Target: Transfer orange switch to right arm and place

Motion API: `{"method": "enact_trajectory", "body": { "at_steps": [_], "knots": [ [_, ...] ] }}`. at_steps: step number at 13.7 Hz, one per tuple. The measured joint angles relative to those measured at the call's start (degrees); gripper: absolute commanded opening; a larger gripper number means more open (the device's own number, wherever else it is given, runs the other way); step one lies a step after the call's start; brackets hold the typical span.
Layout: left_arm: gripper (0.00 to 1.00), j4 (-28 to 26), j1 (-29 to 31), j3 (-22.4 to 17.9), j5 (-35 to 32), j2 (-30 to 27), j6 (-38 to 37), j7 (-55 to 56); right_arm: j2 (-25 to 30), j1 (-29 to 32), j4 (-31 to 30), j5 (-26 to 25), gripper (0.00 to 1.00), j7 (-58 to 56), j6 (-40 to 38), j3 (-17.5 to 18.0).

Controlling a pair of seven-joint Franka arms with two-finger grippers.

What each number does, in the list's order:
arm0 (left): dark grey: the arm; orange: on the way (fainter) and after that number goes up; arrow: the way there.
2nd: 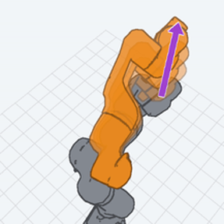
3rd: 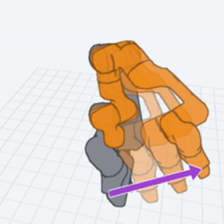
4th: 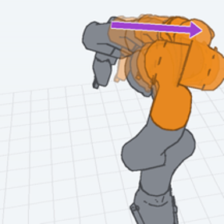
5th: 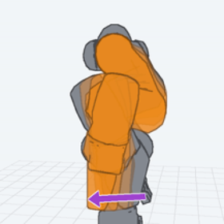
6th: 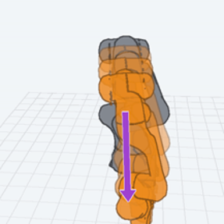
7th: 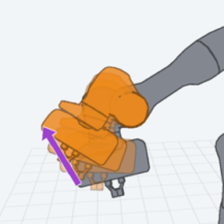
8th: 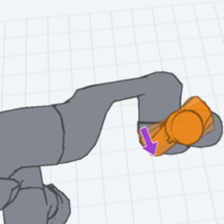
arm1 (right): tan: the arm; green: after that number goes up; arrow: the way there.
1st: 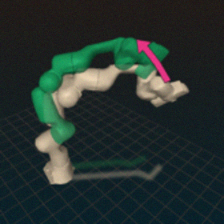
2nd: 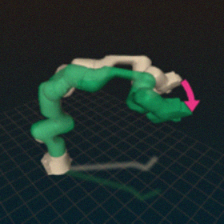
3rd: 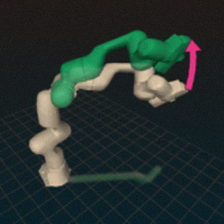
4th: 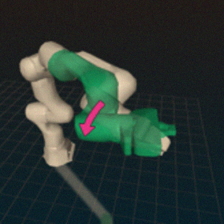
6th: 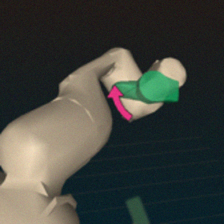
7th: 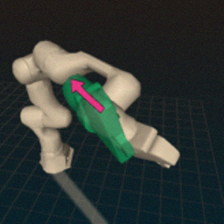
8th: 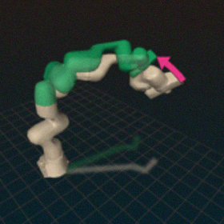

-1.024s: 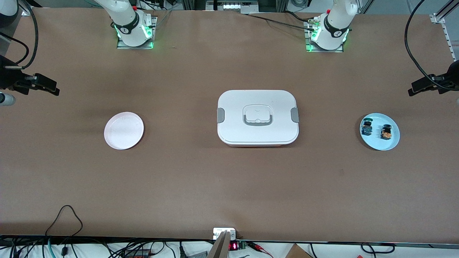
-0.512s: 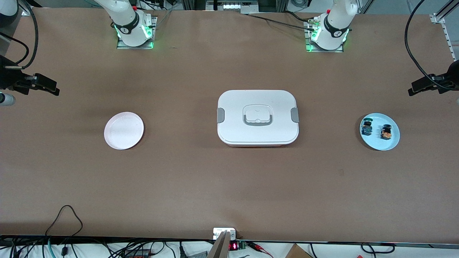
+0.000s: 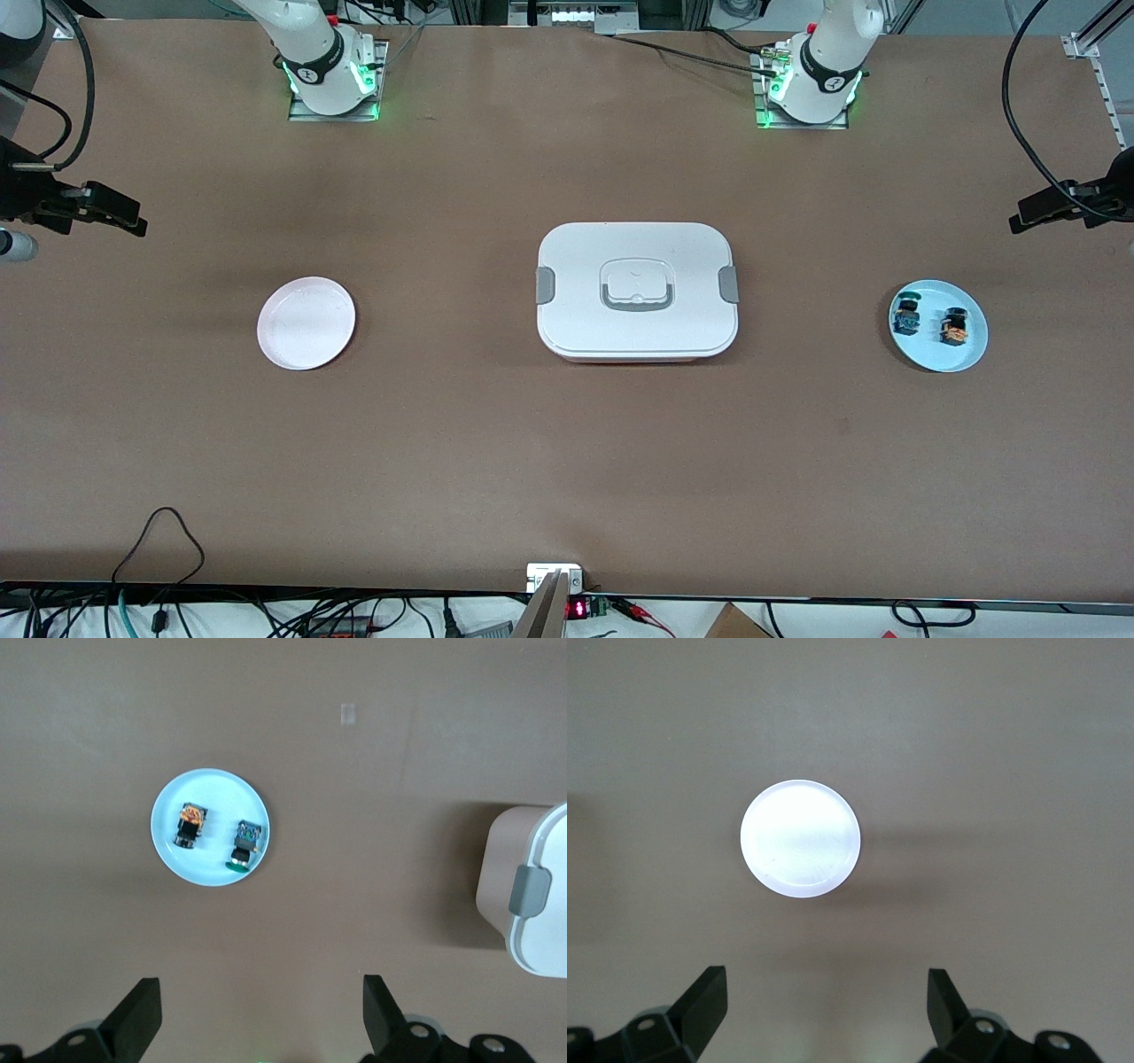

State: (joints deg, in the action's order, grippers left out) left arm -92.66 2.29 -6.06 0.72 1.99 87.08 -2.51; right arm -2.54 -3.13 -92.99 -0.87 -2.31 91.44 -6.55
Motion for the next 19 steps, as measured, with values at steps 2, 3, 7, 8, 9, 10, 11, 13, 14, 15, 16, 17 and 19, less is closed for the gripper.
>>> {"method": "enact_trajectory", "body": {
  "at_steps": [2, 3, 7, 8, 9, 10, 11, 13, 14, 15, 16, 17, 19],
  "knots": [
    [1.0, 0.0, 0.0, 0.2, 0.0, 0.2, -1.5, 0.0, 0.0, 0.0, 0.0, 0.0, 1.0, 0.0, 0.0, 0.0],
    [1.0, 0.0, -0.1, 0.3, 0.0, 0.3, -2.0, 0.0, 0.0, 0.0, 0.0, 0.0, 1.0, 0.0, 0.0, 0.0],
    [1.0, 0.0, -0.2, 0.6, 0.0, 0.8, -3.3, -0.4, 0.0, 0.0, 0.0, 0.0, 1.0, 0.0, 0.0, 0.0],
    [1.0, 0.0, -0.2, 0.6, 0.0, 0.9, -4.2, -1.9, 0.0, 0.0, 0.0, 0.0, 1.0, 0.0, 0.0, 0.0],
    [1.0, 0.0, -0.2, 0.6, 0.0, 1.0, -5.0, -4.7, 0.0, 0.0, 0.0, 0.0, 1.0, 0.0, 0.0, 0.0],
    [1.0, 0.0, -0.2, 0.6, 0.0, 1.3, -5.5, -7.8, 0.0, 0.0, 0.0, 0.0, 1.0, 0.0, 0.0, 0.0],
    [1.0, 0.0, -0.2, 0.6, 0.0, 1.7, -5.7, -10.4, 0.0, 0.0, 0.0, 0.0, 1.0, 0.0, 0.0, 0.0],
    [1.0, -0.2, -0.2, 0.6, -1.6, 2.6, -5.8, -14.9, 0.0, 0.0, 0.0, 0.0, 1.0, 0.0, 0.0, 0.0],
    [1.0, -0.3, -0.2, 0.7, -3.8, 3.2, -5.8, -18.2, 0.0, 0.0, 0.0, 0.0, 1.0, 0.0, 0.0, 0.0],
    [1.0, -0.5, -0.2, 0.8, -5.3, 3.7, -5.8, -21.8, 0.0, 0.0, 0.0, 0.0, 1.0, 0.0, 0.0, 0.0],
    [1.0, -0.9, -0.1, 0.8, -6.0, 4.1, -5.4, -25.8, 0.0, 0.0, 0.0, 0.0, 1.0, 0.0, 0.0, 0.0],
    [1.0, -1.9, 0.3, 0.8, -6.4, 4.3, -4.1, -30.7, 0.0, 0.0, 0.0, 0.0, 1.0, 0.0, 0.0, 0.0],
    [1.0, -5.3, 2.3, 0.7, -6.5, 4.6, 0.3, -40.9, 0.0, 0.0, 0.0, 0.0, 1.0, 0.0, 0.0, 0.0]
  ]
}}
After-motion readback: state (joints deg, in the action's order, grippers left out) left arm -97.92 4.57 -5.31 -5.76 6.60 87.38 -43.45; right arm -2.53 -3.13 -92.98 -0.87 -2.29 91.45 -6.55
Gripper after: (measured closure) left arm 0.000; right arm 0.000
